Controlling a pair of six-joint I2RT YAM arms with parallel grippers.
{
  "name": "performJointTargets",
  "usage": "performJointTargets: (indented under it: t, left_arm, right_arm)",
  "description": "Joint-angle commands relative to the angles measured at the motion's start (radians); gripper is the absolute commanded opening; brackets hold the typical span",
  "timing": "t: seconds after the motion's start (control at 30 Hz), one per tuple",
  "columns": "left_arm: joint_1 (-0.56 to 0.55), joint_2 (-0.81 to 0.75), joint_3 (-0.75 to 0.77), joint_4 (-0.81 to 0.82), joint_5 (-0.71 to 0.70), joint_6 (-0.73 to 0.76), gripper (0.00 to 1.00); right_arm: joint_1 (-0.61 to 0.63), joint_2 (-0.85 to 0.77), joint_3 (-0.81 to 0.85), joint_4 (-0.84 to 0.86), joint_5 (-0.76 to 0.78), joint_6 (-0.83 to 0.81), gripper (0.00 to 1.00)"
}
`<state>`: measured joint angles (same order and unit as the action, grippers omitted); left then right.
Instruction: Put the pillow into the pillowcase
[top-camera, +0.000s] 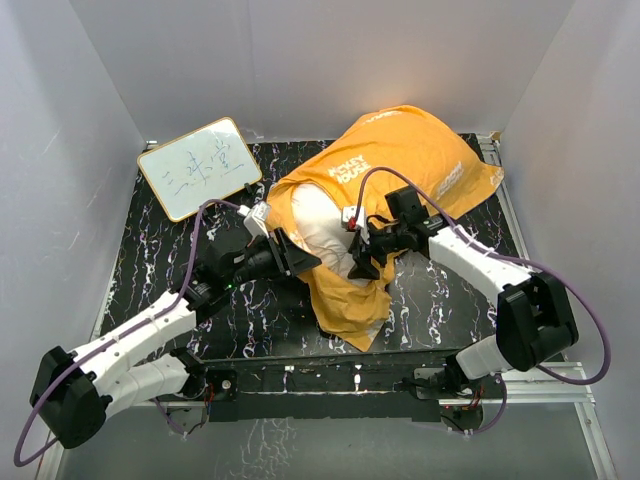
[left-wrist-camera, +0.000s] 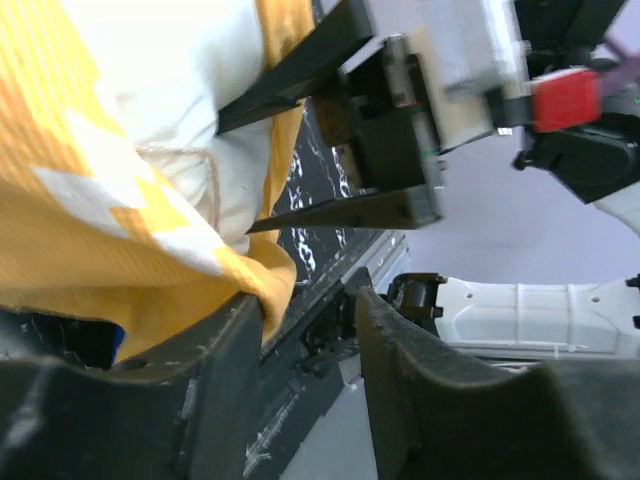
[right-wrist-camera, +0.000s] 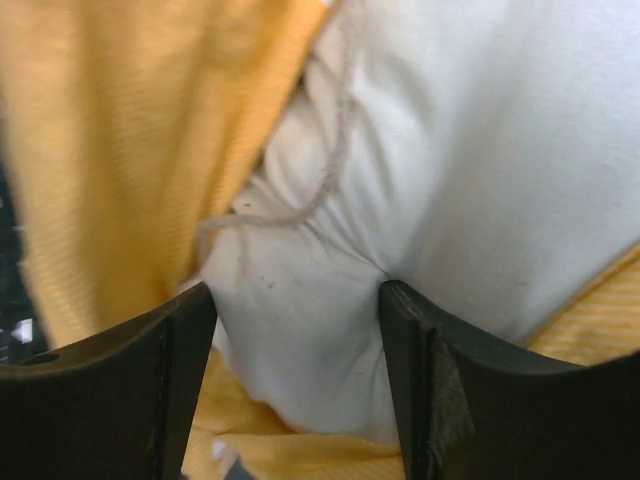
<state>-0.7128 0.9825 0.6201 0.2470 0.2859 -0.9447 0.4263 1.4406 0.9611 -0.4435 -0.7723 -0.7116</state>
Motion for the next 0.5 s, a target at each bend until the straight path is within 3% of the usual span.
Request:
performJointTargets:
  t: [0.0,0.1,0.23,0.37,0.47]
  left_arm:
    - [0.019,-0.021,0.083,-0.323,-0.011,0.068,0.47]
    - [0.03,-0.069,0.092,-0.507,-0.086,0.063,0.56]
    - [0.035,-0.176,0.115,-0.537,-0.095,0.002,0.62]
    - [0.036,-0.193,0.212,-0.547,-0.13,-0.076,0.6]
    - [0.036,-0.122,0.32,-0.561,-0.142,-0.113,0.49]
  right_arm:
    - [-0.031,-0.016,0.159,-0.284,-0.215,-0.119,0.71]
    - [-0.031,-0.044,0.23,-0.299,-0.226,-0.115,0.74]
    - [-0.032,-0.075,0.268,-0.303,-0.216,-0.13,0.74]
    - [-0.033,-0.095,0.268,-0.288,-0.216,-0.149,0.74]
    - [-0.032,-0.098,0.257,-0.253,-0.204,-0.121,0.74]
